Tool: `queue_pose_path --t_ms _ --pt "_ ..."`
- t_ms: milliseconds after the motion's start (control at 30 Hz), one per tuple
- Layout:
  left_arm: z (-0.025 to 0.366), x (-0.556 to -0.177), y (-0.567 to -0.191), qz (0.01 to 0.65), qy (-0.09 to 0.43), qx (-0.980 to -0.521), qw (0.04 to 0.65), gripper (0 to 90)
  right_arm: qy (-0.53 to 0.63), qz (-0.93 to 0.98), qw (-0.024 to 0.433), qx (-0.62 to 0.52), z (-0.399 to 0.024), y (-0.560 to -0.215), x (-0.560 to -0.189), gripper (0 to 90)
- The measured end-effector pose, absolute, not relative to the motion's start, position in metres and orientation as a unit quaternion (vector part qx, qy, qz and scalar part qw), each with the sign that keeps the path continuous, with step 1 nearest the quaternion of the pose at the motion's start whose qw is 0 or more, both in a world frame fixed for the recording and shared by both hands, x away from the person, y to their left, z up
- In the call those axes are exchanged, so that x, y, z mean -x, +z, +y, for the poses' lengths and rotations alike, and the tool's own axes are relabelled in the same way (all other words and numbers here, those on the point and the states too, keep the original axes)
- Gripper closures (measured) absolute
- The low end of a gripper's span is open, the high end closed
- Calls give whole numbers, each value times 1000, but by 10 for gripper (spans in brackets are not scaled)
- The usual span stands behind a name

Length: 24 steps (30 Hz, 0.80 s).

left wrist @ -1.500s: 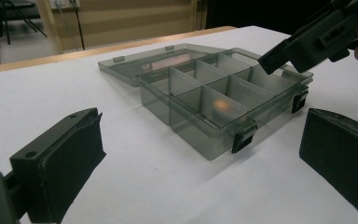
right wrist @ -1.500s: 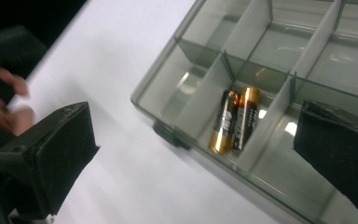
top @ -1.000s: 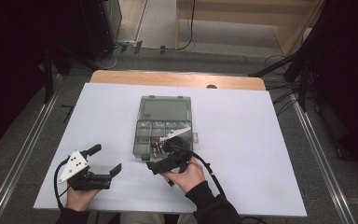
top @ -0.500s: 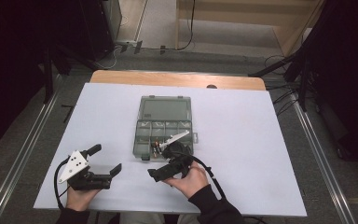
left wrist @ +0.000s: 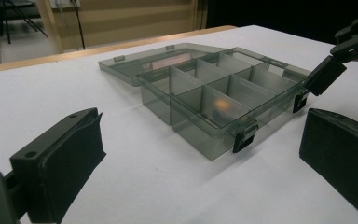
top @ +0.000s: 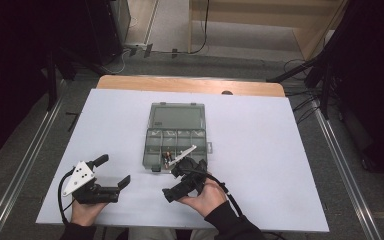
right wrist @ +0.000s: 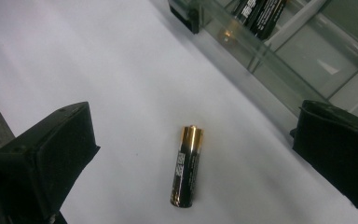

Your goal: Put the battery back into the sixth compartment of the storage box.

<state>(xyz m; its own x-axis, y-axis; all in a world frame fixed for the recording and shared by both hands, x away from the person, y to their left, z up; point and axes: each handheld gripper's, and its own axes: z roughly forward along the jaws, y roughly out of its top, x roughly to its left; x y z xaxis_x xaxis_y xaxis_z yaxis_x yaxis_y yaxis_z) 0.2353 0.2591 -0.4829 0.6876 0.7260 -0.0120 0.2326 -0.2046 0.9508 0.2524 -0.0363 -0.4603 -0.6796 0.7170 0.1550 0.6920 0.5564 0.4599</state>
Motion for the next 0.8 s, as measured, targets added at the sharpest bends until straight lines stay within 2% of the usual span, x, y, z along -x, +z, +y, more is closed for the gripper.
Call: queue_pose_path --t_ms 267,467,533,600,800 --pt "259 -235 -483 323 228 -742 542 0 202 898 43 -389 -29 -464 -246 28" --pt "259 -235 -483 323 228 -742 541 0 171 904 51 -389 -27 -468 -244 142" --pt "259 -235 -483 323 228 -743 541 0 163 905 52 -390 -26 -468 -243 147" --pt "259 -235 -483 323 228 -743 541 0 158 908 53 -385 -25 -469 -242 225" --pt "259 -235 -483 323 228 -743 540 0 152 909 53 -383 -25 -471 -242 315"
